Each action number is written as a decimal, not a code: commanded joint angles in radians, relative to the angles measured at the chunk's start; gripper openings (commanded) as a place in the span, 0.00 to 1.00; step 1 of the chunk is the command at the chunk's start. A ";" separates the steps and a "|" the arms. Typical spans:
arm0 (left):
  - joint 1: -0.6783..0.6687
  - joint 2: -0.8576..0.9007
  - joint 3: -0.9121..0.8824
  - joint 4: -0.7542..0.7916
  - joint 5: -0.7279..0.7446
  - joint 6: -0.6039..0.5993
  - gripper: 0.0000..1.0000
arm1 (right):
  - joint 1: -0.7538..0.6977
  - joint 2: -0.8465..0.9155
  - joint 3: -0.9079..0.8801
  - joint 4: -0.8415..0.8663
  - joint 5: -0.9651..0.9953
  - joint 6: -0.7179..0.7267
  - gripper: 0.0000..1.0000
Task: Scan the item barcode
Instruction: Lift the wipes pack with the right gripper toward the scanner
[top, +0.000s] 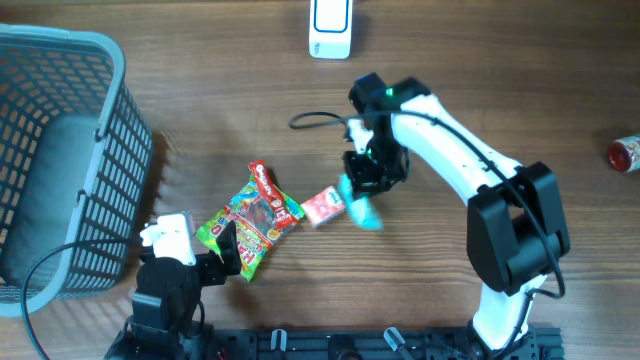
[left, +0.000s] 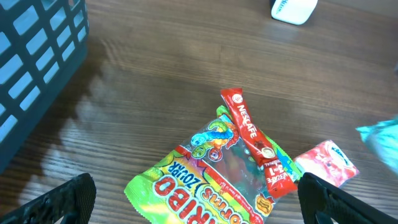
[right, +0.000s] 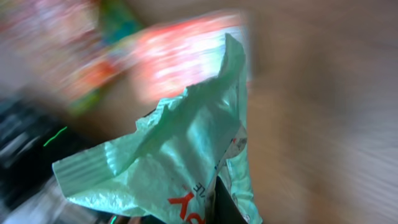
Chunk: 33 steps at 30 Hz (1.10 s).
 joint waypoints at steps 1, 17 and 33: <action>0.006 -0.008 -0.010 0.002 0.012 -0.005 1.00 | -0.007 -0.026 0.061 -0.062 -0.428 -0.222 0.04; 0.006 -0.008 -0.010 0.002 0.012 -0.005 1.00 | -0.020 -0.014 0.055 0.109 -1.088 0.177 0.04; 0.006 -0.008 -0.010 0.002 0.012 -0.005 1.00 | -0.011 -0.014 0.055 0.781 0.156 0.085 0.04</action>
